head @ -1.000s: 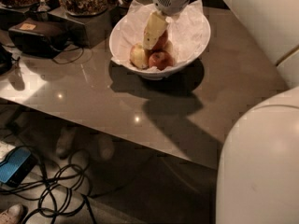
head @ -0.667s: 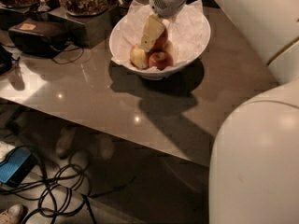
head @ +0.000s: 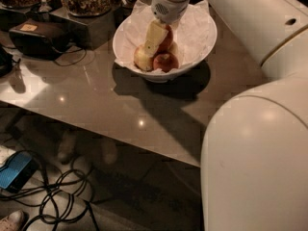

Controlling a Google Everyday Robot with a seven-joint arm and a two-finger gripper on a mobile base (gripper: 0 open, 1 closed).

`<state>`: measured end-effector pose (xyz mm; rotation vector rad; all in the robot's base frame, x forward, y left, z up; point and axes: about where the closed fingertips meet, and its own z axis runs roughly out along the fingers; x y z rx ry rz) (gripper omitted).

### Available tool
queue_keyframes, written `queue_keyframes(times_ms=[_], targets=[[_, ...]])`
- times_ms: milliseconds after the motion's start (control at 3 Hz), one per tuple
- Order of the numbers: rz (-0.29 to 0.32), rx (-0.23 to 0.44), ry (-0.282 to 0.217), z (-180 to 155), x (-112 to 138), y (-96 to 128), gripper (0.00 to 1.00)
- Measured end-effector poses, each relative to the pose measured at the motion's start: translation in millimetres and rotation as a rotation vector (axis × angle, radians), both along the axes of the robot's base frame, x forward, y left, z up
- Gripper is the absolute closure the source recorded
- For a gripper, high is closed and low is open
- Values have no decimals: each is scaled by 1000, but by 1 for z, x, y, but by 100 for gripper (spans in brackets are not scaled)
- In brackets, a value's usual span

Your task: Pick apple from white bowl

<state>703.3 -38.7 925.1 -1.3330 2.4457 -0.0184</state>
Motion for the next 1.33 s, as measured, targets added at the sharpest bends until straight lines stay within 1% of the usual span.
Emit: queue_keyframes(times_ms=[333,1000,1333], targets=[[-9,-8,12,-9,4,-4,41],[-9,-8,13,-9,4,-4,87],[61,20,13,8,-6,1,100]])
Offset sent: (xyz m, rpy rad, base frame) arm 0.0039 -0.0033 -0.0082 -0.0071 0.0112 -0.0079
